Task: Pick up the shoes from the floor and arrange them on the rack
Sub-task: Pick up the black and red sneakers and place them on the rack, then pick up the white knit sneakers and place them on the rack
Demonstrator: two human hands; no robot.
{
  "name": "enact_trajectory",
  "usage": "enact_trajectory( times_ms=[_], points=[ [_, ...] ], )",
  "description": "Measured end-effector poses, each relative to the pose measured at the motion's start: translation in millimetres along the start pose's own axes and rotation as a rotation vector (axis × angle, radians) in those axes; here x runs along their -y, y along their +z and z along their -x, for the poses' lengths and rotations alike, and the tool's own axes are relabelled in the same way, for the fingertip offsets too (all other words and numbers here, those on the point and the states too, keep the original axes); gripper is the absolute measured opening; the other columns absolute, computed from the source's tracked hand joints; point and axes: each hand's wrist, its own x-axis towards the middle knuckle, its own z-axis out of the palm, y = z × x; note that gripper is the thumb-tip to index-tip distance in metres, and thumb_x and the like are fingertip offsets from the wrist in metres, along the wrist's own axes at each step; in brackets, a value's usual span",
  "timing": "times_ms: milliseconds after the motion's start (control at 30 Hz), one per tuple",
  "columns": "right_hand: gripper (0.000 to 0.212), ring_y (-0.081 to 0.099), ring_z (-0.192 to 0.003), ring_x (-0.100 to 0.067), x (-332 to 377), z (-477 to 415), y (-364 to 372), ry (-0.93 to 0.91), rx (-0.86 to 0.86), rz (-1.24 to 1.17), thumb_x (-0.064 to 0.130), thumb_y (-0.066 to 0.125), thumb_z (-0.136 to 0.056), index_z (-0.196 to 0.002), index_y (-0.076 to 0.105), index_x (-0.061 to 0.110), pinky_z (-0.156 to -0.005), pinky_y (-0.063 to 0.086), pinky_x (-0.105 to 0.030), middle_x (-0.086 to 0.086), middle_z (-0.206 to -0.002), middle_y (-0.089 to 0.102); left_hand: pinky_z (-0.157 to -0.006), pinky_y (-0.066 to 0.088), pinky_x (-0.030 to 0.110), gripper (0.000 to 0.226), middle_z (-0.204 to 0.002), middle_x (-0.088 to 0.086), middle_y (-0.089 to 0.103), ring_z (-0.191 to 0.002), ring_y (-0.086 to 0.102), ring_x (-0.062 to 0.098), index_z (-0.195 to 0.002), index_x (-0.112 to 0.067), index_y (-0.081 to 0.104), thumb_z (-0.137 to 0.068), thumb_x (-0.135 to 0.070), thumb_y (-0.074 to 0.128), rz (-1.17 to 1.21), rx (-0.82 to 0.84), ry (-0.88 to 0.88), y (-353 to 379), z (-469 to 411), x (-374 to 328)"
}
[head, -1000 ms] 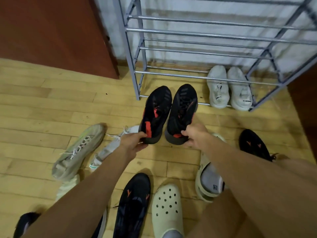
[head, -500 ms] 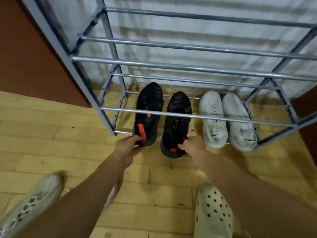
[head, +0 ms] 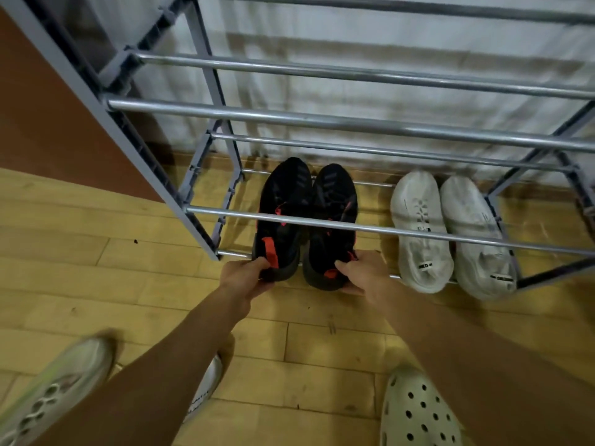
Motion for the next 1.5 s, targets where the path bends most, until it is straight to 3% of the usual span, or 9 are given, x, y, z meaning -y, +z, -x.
enact_trajectory(
  times_ms=[333, 467, 567, 767, 900, 1033, 1167, 1333, 1500],
  points=[
    [0.038, 0.059, -0.107, -0.032, 3.2, 92.7, 10.8, -0.139, -0.016, 0.333, 0.016, 0.059, -0.086, -0.123, 0.054, 0.007, -0.085, 0.055, -0.039, -0.015, -0.120, 0.059, -0.089, 0.050, 0.037, 0.044, -0.114, 0.012, 0.054, -0.098, 0.057, 0.028, -0.124, -0.004, 0.054, -0.089, -0.028, 0.064, -0.205, 0.089, 0.029, -47.6, 68.9, -1.4],
    [0.023, 0.064, -0.099, -0.035, 6.7, 151.8, 28.3, -0.179, 0.042, 0.451, 0.014, 0.054, -0.083, -0.103, 0.061, 0.006, -0.076, 0.055, -0.038, -0.013, -0.099, 0.063, -0.072, 0.046, 0.032, 0.032, -0.100, 0.014, 0.057, -0.086, 0.056, 0.026, -0.114, -0.001, 0.062, -0.090, -0.021, 0.062, -0.330, 0.080, 0.111, -103.4, 107.9, 7.8],
    [0.033, 0.063, -0.106, -0.033, 0.8, 194.9, 47.1, -0.175, 0.067, 0.428, 0.016, 0.054, -0.085, -0.115, 0.059, 0.004, -0.085, 0.054, -0.039, -0.013, -0.108, 0.061, -0.065, 0.043, 0.028, 0.033, -0.088, 0.011, 0.059, -0.075, 0.055, 0.020, -0.115, 0.004, 0.064, -0.089, -0.016, 0.061, -0.463, 0.056, 0.141, -149.6, 137.6, 22.3],
    [0.034, 0.060, -0.108, -0.031, -27.0, 261.3, 95.5, -0.138, 0.164, 0.336, 0.013, 0.056, -0.092, -0.124, 0.054, 0.004, -0.086, 0.057, -0.041, -0.014, -0.123, 0.058, -0.082, 0.047, 0.033, 0.034, -0.110, 0.013, 0.063, -0.100, 0.058, 0.026, -0.122, -0.007, 0.061, -0.091, -0.018, 0.056, -0.666, -0.008, 0.149, -230.1, 192.7, 54.9],
    [0.018, 0.057, -0.081, -0.024, -40.9, 281.6, 113.8, -0.291, 0.179, 0.549, 0.015, 0.050, -0.092, -0.100, 0.061, 0.004, -0.056, 0.044, -0.028, -0.012, -0.103, 0.062, -0.086, 0.044, 0.030, 0.051, -0.136, 0.015, 0.054, -0.116, 0.056, 0.028, -0.139, -0.006, 0.047, -0.090, -0.019, 0.058, -0.783, -0.037, 0.103, -266.7, 202.5, 84.8],
    [0.033, 0.056, -0.117, -0.029, -61.3, 283.8, 99.9, -0.317, 0.231, 0.690, 0.012, 0.049, -0.094, -0.123, 0.060, 0.002, -0.095, 0.047, -0.035, -0.013, -0.127, 0.060, -0.099, 0.046, 0.042, 0.076, -0.154, 0.014, 0.029, -0.132, 0.042, 0.031, -0.150, -0.011, 0.023, -0.087, -0.024, 0.063, -0.804, -0.013, 0.042, -287.8, 194.4, 109.1],
    [0.036, 0.054, -0.119, -0.029, -79.7, 264.4, 77.6, -0.250, 0.247, 0.789, 0.013, 0.052, -0.092, -0.126, 0.057, 0.001, -0.098, 0.047, -0.035, -0.014, -0.130, 0.058, -0.109, 0.035, 0.042, 0.082, -0.159, 0.016, 0.009, -0.142, 0.026, 0.035, -0.153, -0.010, 0.010, -0.089, -0.025, 0.059, -1.014, -0.074, 0.038, -280.4, 173.6, 114.7],
    [0.034, 0.059, -0.113, -0.029, -71.3, 251.1, 91.7, -0.286, 0.301, 0.744, 0.013, 0.051, -0.091, -0.122, 0.061, 0.002, -0.096, 0.050, -0.037, -0.014, -0.124, 0.062, -0.076, 0.052, 0.038, 0.088, -0.139, 0.024, 0.047, -0.109, 0.060, 0.033, -0.149, 0.001, 0.016, -0.082, -0.019, 0.070, -0.986, -0.076, -0.013, -270.8, 143.0, 117.9],
    [0.033, 0.061, -0.109, -0.029, -63.5, 235.6, 103.4, -0.279, 0.374, 0.729, 0.015, 0.051, -0.093, -0.122, 0.061, 0.004, -0.095, 0.051, -0.039, -0.013, -0.123, 0.062, -0.085, 0.054, 0.045, 0.079, -0.131, 0.026, 0.054, -0.112, 0.060, 0.039, -0.143, 0.002, 0.028, -0.083, -0.026, 0.071, -0.991, -0.226, -0.071, -266.3, 121.6, 119.6]
  ],
)
